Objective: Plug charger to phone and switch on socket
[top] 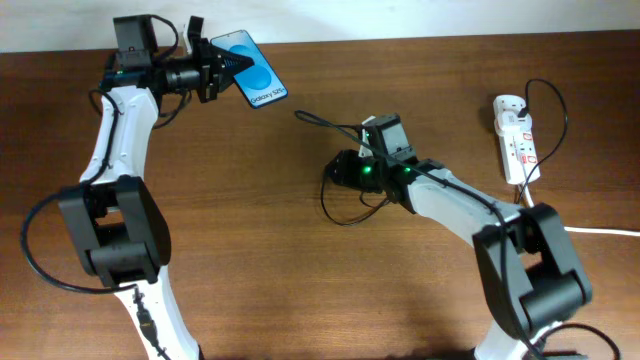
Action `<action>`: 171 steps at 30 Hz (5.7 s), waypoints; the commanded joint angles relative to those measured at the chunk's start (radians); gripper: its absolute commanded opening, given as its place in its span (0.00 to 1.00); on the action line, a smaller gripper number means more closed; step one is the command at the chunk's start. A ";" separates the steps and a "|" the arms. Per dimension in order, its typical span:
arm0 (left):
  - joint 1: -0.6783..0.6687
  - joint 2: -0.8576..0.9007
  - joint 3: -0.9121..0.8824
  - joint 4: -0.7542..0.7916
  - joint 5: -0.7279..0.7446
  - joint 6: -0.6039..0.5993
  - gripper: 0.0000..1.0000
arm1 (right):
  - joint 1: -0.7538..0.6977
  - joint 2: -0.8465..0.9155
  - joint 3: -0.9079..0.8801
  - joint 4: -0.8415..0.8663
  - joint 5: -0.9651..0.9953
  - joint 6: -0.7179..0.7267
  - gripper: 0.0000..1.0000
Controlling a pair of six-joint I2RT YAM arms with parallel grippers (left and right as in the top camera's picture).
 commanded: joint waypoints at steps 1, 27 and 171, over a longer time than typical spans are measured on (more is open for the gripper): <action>0.015 -0.006 0.014 -0.006 -0.013 0.078 0.00 | -0.003 0.063 0.000 0.005 -0.077 0.014 0.41; 0.001 -0.006 -0.068 -0.084 0.043 0.123 0.00 | 0.017 0.204 0.000 0.151 -0.045 0.122 0.24; -0.151 -0.006 -0.068 0.138 0.359 0.087 0.00 | -0.029 -0.222 0.016 0.199 -0.492 0.121 0.04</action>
